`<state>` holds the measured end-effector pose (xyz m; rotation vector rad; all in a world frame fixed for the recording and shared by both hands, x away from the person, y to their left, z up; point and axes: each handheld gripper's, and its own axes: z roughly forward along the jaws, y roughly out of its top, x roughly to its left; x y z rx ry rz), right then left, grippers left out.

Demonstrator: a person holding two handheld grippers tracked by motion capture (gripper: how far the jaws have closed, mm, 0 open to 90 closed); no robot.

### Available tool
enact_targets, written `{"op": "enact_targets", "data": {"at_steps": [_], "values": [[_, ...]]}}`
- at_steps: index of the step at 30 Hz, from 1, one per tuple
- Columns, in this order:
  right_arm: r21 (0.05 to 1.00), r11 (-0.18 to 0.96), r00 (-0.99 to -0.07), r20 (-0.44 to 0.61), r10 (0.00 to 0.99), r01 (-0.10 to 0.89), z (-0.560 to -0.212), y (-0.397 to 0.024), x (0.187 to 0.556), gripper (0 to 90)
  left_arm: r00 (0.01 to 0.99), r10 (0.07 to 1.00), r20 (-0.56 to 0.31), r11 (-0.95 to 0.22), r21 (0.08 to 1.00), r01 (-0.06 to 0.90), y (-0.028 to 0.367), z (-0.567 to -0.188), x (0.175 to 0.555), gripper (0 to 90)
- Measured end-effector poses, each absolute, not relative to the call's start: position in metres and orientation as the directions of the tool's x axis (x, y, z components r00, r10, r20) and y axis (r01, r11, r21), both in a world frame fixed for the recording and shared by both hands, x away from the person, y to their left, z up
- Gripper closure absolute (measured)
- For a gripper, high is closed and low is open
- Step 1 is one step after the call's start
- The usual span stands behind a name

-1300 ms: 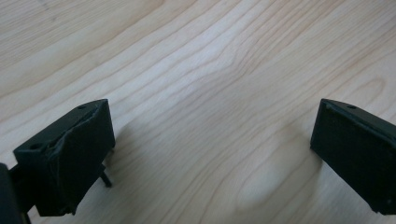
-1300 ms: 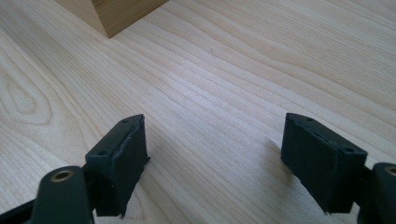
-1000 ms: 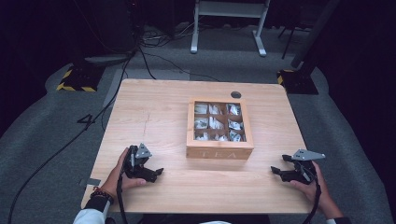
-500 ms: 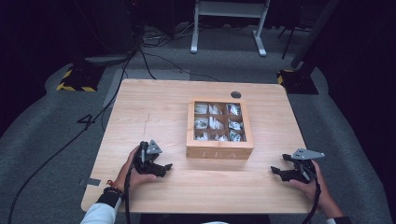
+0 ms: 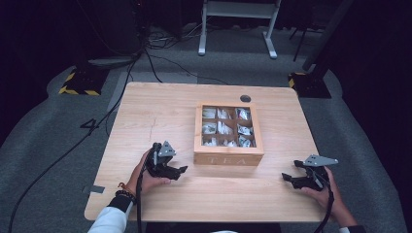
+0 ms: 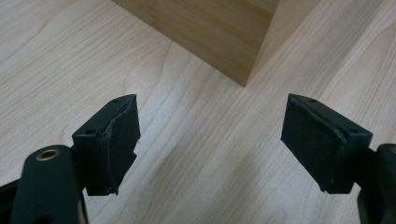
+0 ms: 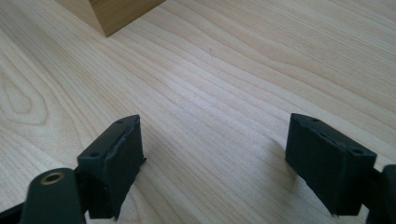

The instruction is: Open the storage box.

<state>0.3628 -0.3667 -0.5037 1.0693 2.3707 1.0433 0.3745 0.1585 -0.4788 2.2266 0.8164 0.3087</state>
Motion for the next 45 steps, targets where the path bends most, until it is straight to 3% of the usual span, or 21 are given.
{"op": "enact_targets", "data": {"at_steps": [15, 27, 35, 45], "values": [[0.737, 0.448, -0.659, -0.004, 0.752, 0.507, -0.504, -0.366, 0.363, 18.7, 0.779, 0.627, -0.015, -0.468, 0.792, 0.392, 0.14, -0.451, 0.381, 21.7], [0.723, 0.46, -0.665, 0.0, 0.746, 0.515, -0.498, -0.362, 0.367, 22.6, 0.773, 0.634, -0.007, -0.467, 0.794, 0.39, 0.133, -0.45, 0.388, 23.5], [0.782, 0.475, -0.737, -0.03, 0.675, 0.403, -0.458, -0.333, 0.373, 28.3, 0.771, 0.636, -0.014, -0.464, 0.792, 0.397, 0.134, -0.452, 0.391, 23.5], [0.777, 0.487, -0.782, 0.012, 0.623, 0.4, -0.45, -0.298, 0.396, 34.0, 0.771, 0.637, -0.013, -0.471, 0.785, 0.402, 0.133, -0.454, 0.393, 23.5]]}}
